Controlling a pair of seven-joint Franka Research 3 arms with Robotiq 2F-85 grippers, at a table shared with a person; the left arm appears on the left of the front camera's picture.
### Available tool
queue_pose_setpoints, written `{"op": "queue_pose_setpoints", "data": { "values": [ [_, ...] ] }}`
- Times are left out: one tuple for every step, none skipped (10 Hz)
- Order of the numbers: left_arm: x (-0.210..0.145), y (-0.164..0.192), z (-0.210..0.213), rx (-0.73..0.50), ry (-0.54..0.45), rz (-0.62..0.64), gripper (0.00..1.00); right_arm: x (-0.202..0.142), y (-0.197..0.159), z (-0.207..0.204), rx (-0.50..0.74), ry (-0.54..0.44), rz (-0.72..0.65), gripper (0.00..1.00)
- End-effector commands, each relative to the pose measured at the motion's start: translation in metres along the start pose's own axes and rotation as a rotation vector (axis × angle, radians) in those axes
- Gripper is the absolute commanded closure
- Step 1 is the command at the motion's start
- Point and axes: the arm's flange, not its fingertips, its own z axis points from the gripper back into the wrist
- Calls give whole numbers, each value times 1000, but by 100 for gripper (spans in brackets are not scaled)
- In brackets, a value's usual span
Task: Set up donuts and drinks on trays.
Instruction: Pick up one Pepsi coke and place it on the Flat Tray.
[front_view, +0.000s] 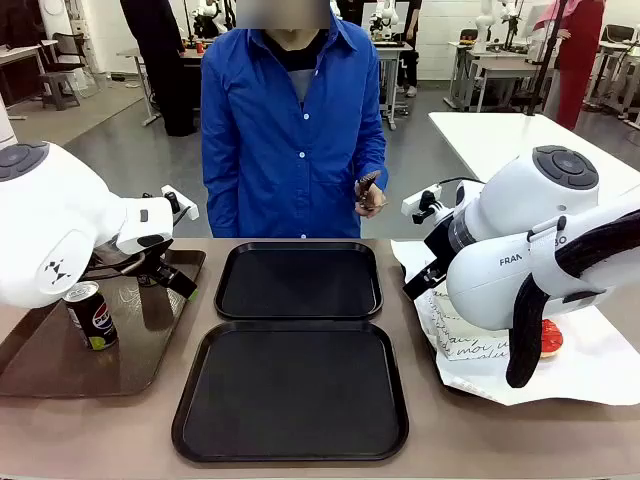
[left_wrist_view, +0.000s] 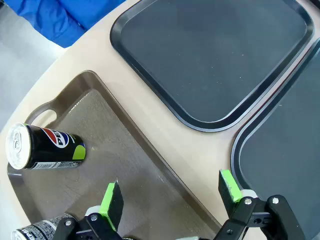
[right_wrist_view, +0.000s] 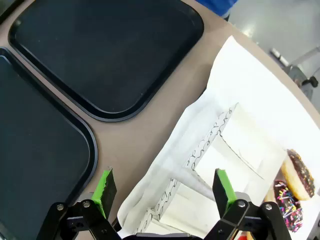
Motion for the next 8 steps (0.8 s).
{"op": "queue_pose_setpoints", "data": {
  "values": [
    [0, 0, 0, 0, 0, 0, 0, 0, 0, 0, 0, 0, 0, 0],
    [0, 0, 0, 0, 0, 0, 0, 0, 0, 0, 0, 0, 0, 0],
    [0, 0, 0, 0, 0, 0, 0, 0, 0, 0, 0, 0, 0, 0],
    [0, 0, 0, 0, 0, 0, 0, 0, 0, 0, 0, 0, 0, 0],
    [0, 0, 0, 0, 0, 0, 0, 0, 0, 0, 0, 0, 0, 0],
    [0, 0, 0, 0, 0, 0, 0, 0, 0, 0, 0, 0, 0, 0],
    [0, 0, 0, 0, 0, 0, 0, 0, 0, 0, 0, 0, 0, 0],
    [0, 0, 0, 0, 0, 0, 0, 0, 0, 0, 0, 0, 0, 0]
  ]
}}
